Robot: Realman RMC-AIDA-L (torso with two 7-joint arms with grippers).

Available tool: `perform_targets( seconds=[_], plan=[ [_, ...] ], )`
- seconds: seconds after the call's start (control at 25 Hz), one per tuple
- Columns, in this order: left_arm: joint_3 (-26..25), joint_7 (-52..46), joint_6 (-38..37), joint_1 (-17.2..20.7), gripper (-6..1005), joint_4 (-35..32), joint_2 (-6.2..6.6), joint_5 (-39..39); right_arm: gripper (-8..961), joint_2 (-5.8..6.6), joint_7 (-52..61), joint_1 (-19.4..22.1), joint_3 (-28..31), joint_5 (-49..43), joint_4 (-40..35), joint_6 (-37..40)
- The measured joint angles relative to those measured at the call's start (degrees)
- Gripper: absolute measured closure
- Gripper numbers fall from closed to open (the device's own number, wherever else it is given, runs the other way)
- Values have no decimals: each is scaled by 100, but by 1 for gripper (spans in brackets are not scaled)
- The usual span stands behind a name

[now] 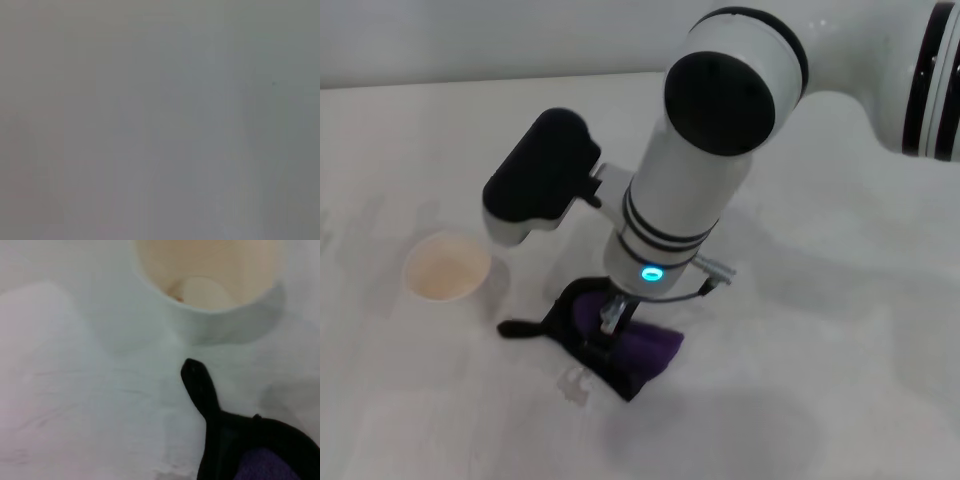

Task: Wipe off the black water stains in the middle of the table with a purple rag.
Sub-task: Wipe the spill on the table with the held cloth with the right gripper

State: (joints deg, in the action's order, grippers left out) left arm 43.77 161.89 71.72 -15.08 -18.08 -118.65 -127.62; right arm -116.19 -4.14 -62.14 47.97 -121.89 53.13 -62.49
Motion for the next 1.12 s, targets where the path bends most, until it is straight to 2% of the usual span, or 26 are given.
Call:
perform_targets(
  seconds=[0.64,1.0,1.12],
  plan=[
    [0,0,24,10,153,8,-13,0,891,0,-768,-44,-566,1320,298,-126],
    [0,0,29,16,153,26,-18,0,892,0,-839,-52,-571,1299,240,56],
    [0,0,19,15,153,28,-16,0,892,0,-435,-67,-519,743,165,237]
  ],
)
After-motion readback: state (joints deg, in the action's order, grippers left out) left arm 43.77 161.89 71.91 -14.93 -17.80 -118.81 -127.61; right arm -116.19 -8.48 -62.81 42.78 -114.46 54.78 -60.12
